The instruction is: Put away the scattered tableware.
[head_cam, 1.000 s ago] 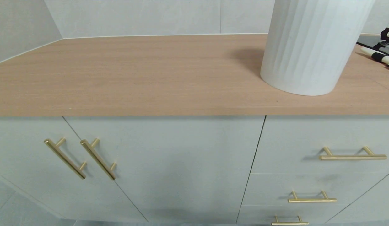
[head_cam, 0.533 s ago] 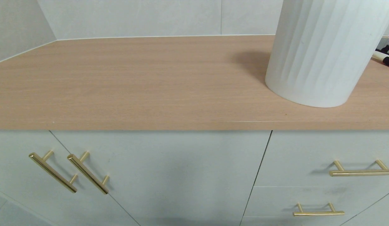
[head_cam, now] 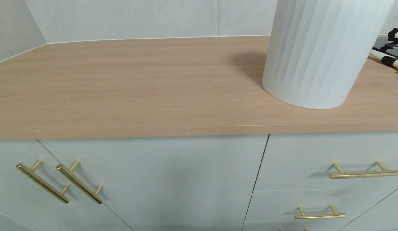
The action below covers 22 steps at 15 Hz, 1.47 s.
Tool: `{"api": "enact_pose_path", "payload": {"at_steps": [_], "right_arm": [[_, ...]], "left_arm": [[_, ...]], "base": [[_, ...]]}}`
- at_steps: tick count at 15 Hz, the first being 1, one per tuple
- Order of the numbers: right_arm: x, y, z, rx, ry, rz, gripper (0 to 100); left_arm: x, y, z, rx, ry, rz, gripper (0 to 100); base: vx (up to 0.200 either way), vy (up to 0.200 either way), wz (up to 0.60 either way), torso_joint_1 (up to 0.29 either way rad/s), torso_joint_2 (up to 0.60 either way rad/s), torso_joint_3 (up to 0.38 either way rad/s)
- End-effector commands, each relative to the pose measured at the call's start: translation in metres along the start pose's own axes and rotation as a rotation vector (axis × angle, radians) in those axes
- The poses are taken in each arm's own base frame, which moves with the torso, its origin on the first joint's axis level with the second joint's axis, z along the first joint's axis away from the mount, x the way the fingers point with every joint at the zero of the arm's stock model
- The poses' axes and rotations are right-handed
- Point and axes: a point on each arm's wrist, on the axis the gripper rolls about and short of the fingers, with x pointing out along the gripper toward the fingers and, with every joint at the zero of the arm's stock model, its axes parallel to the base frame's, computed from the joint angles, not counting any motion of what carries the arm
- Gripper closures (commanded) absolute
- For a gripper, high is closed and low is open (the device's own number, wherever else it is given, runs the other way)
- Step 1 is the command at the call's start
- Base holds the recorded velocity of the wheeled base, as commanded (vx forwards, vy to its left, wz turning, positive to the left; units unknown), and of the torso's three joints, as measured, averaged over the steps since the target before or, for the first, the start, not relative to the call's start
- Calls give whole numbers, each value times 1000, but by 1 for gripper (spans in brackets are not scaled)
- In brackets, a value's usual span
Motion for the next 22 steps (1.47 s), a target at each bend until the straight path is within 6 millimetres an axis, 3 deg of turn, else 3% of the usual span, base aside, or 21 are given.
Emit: {"api": "enact_pose_path", "payload": {"at_steps": [1,4,14,22], "right_arm": [[0,0,0,-1,1,0,0],[0,0,0,-1,1,0,0],[0,0,0,-1,1,0,0],[0,0,0,-2,1,0,0]], "left_arm": [[0,0,0,-1,0,-1,0],[0,0,0,2,0,-1,0],[0,0,0,1,0,-1,0],[0,0,0,-1,0,-1,0]], "base": [[0,0,0,0,0,0],[0,0,0,0,0,0],[0,-200,0,4,0,0],[0,0,0,0,0,0]]}}
